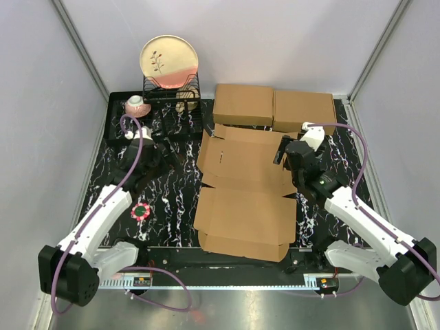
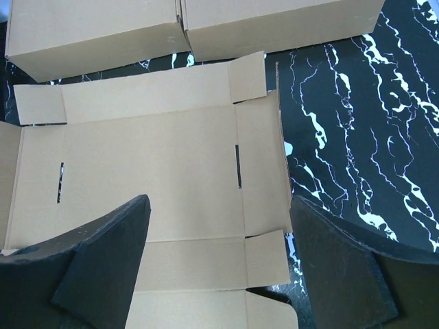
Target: Fold the paper box
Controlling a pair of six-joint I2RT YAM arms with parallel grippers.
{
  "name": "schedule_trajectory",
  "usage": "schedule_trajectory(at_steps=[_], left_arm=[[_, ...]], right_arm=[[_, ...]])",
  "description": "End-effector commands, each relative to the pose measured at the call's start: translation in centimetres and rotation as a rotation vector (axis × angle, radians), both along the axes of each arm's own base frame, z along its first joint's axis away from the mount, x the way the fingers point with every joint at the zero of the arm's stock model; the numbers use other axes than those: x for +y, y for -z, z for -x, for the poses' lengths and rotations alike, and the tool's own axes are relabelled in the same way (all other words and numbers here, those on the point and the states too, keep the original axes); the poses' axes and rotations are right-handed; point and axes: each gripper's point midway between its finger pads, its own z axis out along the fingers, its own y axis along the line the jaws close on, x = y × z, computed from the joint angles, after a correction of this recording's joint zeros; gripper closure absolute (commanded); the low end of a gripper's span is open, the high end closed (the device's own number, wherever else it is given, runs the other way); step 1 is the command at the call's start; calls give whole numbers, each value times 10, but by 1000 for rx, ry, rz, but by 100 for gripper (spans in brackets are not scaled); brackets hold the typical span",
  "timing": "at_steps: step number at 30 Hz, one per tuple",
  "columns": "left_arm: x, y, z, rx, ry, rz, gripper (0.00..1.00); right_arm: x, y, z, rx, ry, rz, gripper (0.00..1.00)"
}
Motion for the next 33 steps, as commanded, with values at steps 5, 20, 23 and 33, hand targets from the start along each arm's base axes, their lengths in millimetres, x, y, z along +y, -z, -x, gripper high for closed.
schedule_trajectory(at_steps=[5,20,23,33], left_arm=[[-17,24,-28,23,7,43,1],[-66,59,-92,27,81,-91,21],[-72,63,-101,22,100,-125,22],[-89,98,-120,83,189,-199,37]], right_arm=[[8,-16,0,-13,-30,-43,11],[24,-38,19,-57,-142,-185,12],[27,-33,19,-49,-152,-190,12],[25,-27,19,-37,-149,-166,12]])
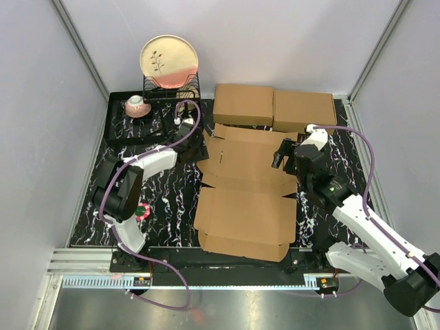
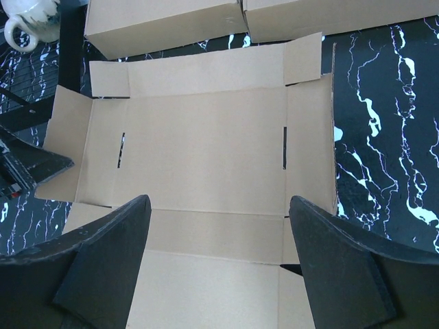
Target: Fold the paper box
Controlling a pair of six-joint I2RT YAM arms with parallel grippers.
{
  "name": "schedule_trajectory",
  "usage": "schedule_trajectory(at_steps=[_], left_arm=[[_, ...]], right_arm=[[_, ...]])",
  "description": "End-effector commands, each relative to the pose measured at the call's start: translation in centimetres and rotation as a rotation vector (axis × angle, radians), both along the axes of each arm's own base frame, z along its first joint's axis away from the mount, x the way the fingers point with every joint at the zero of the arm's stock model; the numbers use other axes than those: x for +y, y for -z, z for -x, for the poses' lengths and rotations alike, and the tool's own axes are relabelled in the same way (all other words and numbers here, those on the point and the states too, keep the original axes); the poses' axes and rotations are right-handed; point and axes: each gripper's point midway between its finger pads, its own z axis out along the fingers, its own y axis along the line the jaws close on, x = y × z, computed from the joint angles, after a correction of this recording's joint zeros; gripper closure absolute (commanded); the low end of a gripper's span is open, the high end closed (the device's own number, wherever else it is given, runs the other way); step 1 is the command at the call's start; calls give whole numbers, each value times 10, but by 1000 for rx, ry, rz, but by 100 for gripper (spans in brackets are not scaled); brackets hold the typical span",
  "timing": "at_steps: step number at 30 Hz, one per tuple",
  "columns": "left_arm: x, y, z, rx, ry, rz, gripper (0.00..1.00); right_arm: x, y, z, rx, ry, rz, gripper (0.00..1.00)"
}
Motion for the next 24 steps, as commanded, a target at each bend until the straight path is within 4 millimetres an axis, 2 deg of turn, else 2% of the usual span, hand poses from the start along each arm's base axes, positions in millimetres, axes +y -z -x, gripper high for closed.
schedule_trajectory(at_steps=[1,5,11,12,18,19,21,22,24], left_arm=[[-5,0,-17,-38,40,-38,39],[-8,3,-22,-39,70,-52,54],[-18,0,-23,-47,138,-37,60],[-19,-1,-23,-48,149,-31,65],[-24,-35,-16,-99,193,2,84],[-24,-48,-15,-124,197,11,90],[-21,-58,-10,-142,208,8,94],[-20,-71,-7,-164,209,14,100],[-22,-82,1,-174,233,36,100]], right_arm=[[0,-10,-1,-36,3,-19,12],[0,-8,0,-28,2,-10,12],[-3,-7,1,-22,9,-12,12],[-3,-7,3,-24,9,-13,12],[-13,-19,9,-48,32,-14,12],[-14,-22,10,-54,32,-9,12],[-18,-31,12,-76,41,-9,12],[-20,-34,13,-83,44,-2,12],[-25,-45,15,-103,52,-2,12]])
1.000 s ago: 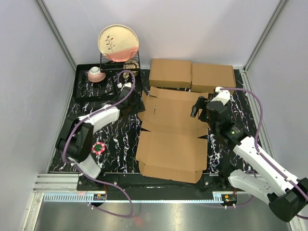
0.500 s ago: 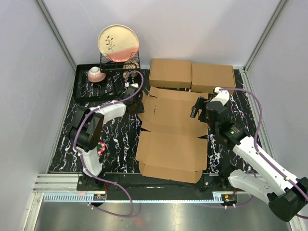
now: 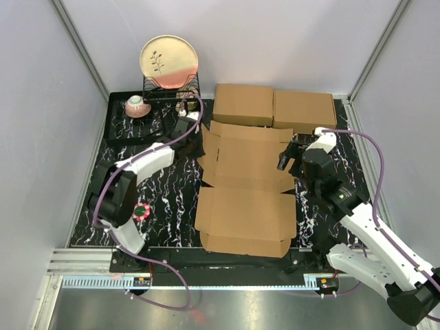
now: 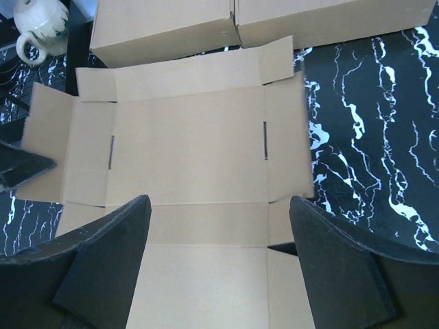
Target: Fold the paper box
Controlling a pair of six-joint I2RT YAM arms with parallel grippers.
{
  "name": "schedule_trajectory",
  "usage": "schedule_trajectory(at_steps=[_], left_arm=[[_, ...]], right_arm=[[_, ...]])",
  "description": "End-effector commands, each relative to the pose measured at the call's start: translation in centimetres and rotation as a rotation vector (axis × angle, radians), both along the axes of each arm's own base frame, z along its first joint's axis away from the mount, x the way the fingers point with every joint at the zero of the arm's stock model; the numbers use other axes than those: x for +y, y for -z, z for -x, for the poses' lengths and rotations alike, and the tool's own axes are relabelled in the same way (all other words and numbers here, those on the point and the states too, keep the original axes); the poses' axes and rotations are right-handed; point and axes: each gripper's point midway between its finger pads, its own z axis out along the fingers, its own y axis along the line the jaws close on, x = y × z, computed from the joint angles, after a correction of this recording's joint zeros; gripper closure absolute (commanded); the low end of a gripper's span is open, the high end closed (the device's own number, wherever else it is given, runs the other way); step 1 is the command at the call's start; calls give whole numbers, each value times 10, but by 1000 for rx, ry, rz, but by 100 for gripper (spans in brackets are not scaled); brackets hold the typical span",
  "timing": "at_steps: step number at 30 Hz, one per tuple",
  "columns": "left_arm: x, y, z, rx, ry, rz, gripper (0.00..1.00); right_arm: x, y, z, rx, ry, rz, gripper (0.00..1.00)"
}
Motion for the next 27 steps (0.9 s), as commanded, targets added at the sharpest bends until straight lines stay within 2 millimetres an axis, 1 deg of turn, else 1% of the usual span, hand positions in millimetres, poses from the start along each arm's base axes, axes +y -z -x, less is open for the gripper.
schedule_trajectory(at_steps=[1,3,4,5,6,8,9,11,12,14,15,16,17,18,20,21,23,25,27], left_arm=[[-9,-78,8,-152,63,92,100],[-9,-92,15,-167,76,108,100],[-9,-108,20,-194,89,129,100],[-8,-116,24,-203,94,138,100],[-7,-129,32,-216,104,152,100],[-6,-149,40,-240,119,169,100],[-4,-164,52,-255,141,188,100],[-3,-182,63,-275,163,211,100],[0,-191,77,-277,182,221,100],[4,-198,90,-278,200,220,100],[9,-202,101,-277,213,210,100],[13,-201,106,-269,214,203,100],[19,-203,108,-270,207,197,100],[25,-204,116,-268,208,184,100],[33,-214,120,-287,200,195,100],[33,-220,126,-297,216,213,100],[33,-230,130,-310,237,234,100],[25,-228,138,-271,287,261,100],[17,-222,148,-222,332,302,100]], right_arm=[[-15,-34,3,-74,43,13,12],[-21,-45,6,-94,59,16,12],[-23,-52,7,-108,62,18,12],[-27,-55,10,-112,69,23,12],[-31,-58,11,-119,80,36,12],[-36,-68,14,-136,95,37,12],[-40,-71,15,-141,105,48,12],[-44,-79,18,-155,115,48,13],[-47,-82,19,-160,122,54,13],[-48,-90,21,-172,121,51,13],[-49,-92,21,-176,120,54,13],[-49,-97,22,-184,118,50,13],[-48,-97,21,-183,118,51,13],[-48,-99,21,-186,116,52,13],[-47,-99,20,-187,113,50,13],[-45,-98,19,-185,108,51,13],[-42,-96,17,-180,95,47,13],[-39,-94,17,-174,82,41,13],[-38,-91,17,-168,74,41,13]])
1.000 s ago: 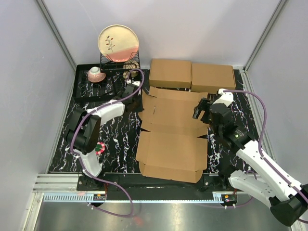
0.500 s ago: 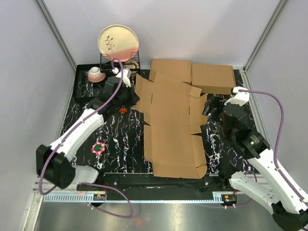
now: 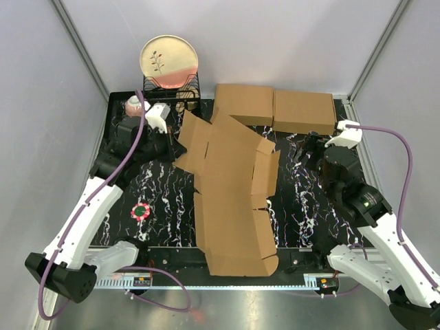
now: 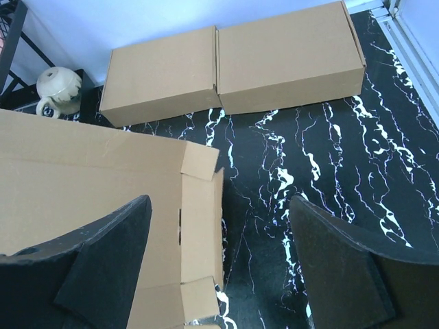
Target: Fold the paper box
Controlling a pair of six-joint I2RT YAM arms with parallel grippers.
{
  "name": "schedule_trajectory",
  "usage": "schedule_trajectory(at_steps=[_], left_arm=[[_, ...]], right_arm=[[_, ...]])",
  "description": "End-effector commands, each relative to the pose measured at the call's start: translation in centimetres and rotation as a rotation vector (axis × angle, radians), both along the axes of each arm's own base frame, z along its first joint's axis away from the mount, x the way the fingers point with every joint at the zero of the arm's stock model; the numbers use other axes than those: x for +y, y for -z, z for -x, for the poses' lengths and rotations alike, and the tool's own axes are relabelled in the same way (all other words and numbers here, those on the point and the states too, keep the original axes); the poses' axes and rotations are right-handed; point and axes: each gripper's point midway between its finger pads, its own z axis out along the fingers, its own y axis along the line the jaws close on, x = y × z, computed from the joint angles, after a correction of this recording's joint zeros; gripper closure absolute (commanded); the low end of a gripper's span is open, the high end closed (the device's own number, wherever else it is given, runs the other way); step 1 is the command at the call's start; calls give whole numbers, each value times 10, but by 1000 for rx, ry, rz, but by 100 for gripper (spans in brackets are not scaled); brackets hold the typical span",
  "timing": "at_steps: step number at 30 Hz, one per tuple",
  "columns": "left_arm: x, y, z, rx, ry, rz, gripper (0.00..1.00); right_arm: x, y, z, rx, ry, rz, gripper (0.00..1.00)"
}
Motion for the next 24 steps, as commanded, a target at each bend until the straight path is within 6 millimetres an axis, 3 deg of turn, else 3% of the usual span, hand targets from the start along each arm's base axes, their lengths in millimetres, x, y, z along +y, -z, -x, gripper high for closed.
schedule_trajectory(at_steps=[1,3,6,10,12,13,14,15,17,20,24], left_arm=[[-21,-3,27,58,158,74,100],[-24,10,34,92,180,85,100],[-25,52,45,185,187,67,100],[-22,92,42,267,131,23,100],[-13,111,35,301,61,-27,89],[-11,114,33,301,41,-42,79],[-5,115,29,290,0,-61,60],[-1,110,25,265,-23,-70,33],[12,100,18,215,-89,-105,17],[24,65,3,125,-149,-145,12],[35,43,-8,59,-222,-155,12]], right_arm=[[3,-4,0,-8,-17,1,13],[2,-2,2,-6,-18,-3,13],[4,11,2,18,-24,-7,13],[10,29,-2,52,-36,0,13],[12,37,-4,71,-39,7,13],[14,40,-5,79,-40,12,13],[15,44,-6,89,-43,17,12],[15,46,-7,95,-43,21,12],[17,50,-8,105,-46,27,12],[20,54,-13,114,-52,38,12],[32,64,-22,144,-79,44,12]])
